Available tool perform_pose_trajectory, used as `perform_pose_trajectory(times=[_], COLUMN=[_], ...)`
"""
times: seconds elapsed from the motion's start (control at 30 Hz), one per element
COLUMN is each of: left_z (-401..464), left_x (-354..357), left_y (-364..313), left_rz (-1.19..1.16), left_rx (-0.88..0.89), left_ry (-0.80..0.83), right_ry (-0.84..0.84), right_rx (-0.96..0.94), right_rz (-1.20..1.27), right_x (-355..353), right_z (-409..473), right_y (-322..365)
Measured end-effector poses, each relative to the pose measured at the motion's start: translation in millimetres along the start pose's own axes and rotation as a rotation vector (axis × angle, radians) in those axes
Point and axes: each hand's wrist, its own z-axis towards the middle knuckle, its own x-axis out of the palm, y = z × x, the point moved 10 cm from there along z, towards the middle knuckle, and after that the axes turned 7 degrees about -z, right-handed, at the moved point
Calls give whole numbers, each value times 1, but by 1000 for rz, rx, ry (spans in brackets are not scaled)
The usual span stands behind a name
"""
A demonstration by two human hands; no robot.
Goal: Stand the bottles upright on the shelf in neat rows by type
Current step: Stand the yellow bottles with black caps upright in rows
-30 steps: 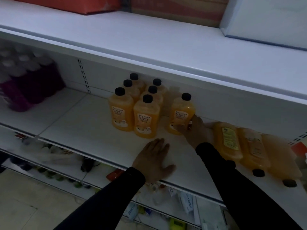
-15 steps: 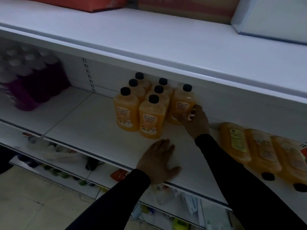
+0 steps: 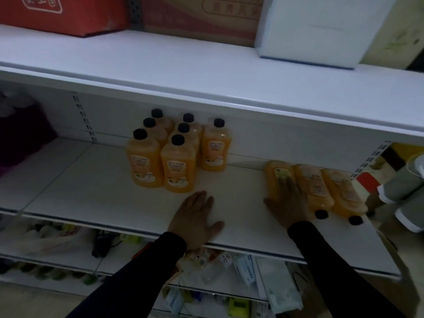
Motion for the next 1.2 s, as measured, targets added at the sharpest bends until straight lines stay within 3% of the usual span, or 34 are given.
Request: perform_pose_trajectory(times=[0.23,0.33,0.47,0.67,0.73,0.83,1.0,1.2], left_z=[4,19,30,18,12,7,-14,-21], left_x=[-24,-40,-46,-49,-51,-56,-29,-14], left_y=[-25,-58,-82,-53,-46,-40,-7,2], left_rz=[-107,-154,-242,-762,-802,-709,-223,-35], left_rx=[110,201,252,88,58,86,71,128], left_ry=[-60,-107,-92,-17,-5,-28,38,-28], right_ry=[27,174,319,226,268,242,114,-41], right_rx=[-136,-234,-393,-361,-427,-478,-479,-367], right_rz=[321,425,381,593,660,708,815,681], right_x=[-28,-59,-91,-102,-88,-76,-76,-65], right_z=[-52,-59,-56,-27,-30,-28,-7,29], right_y=[13,32,67,91,103,114,124,142])
